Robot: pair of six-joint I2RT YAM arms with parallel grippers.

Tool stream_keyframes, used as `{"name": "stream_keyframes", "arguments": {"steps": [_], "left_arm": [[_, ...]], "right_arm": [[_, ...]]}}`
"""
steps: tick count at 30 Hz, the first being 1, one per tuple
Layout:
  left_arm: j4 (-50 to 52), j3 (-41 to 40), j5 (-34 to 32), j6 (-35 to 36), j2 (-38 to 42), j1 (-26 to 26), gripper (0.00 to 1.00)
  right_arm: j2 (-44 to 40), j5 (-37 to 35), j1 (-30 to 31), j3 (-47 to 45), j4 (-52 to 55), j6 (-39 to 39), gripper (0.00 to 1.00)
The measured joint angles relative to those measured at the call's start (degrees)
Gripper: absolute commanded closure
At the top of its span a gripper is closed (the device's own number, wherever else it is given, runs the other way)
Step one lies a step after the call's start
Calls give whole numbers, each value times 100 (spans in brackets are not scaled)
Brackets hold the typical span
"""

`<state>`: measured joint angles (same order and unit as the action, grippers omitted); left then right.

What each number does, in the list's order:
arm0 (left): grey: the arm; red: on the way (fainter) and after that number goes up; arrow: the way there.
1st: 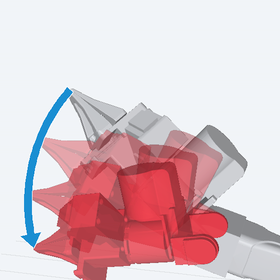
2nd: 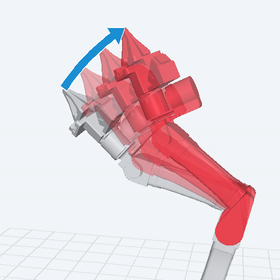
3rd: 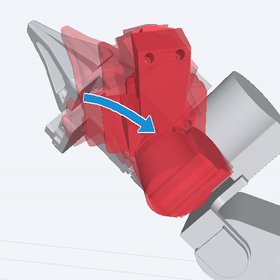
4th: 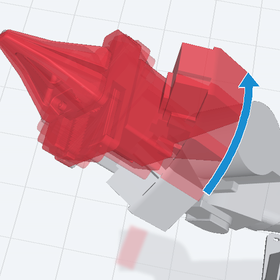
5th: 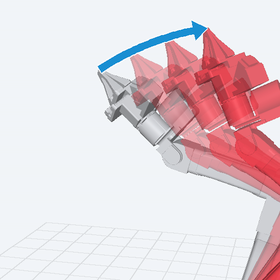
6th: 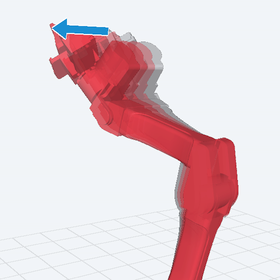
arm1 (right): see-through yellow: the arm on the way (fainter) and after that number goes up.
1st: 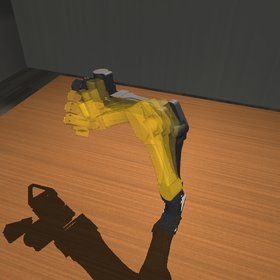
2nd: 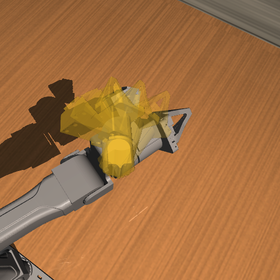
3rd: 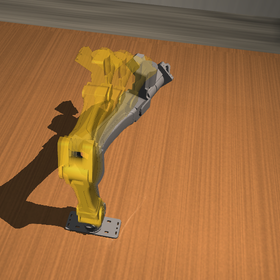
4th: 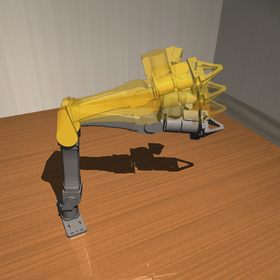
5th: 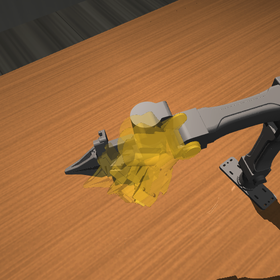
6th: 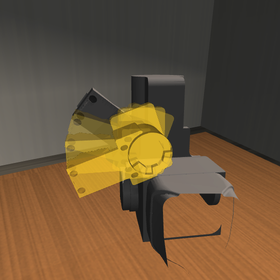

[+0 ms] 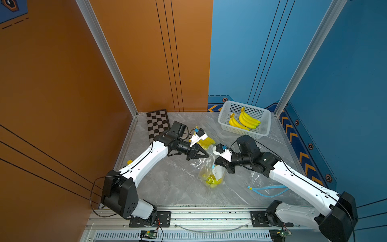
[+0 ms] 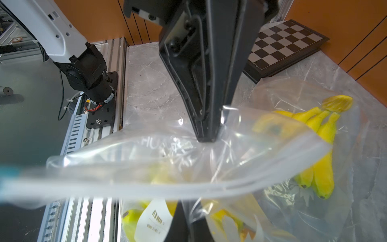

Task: Open the zip-top bag and take out the banana
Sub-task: Open the zipper of the food storage bag at the center of the board.

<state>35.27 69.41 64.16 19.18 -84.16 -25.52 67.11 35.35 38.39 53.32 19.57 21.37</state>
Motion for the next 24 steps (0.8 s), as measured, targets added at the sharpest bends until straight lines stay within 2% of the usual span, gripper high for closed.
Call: {"name": "stream_keyframes", "arguments": {"steps": [8,17,18,19,20,21,24], "left_arm": [[15,-2,-4,-44,190,341,100],[22,-103,-201,-109,361,525,100],[20,-103,-227,-109,361,531,100],[22,-103,-262,-109,361,529,100],[22,-103,-295,-109,361,485,100],[22,-101,-350,-109,361,435,100],[33,-59,-608,-98,361,35,100]], "right_arm": [[-1023,-315,-675,-1276,-1305,-1060,100],[-1919,-638,-968,-2081,-2129,-1963,98],[-1976,-643,-1029,-2133,-2173,-2039,82],[-1991,-603,-1075,-2142,-2175,-2124,61],[-1958,-557,-1104,-2107,-2157,-2168,34],[-1902,-540,-1108,-2039,-2109,-2192,2],[-1626,-579,-1054,-1456,-1644,-2446,0]]}}
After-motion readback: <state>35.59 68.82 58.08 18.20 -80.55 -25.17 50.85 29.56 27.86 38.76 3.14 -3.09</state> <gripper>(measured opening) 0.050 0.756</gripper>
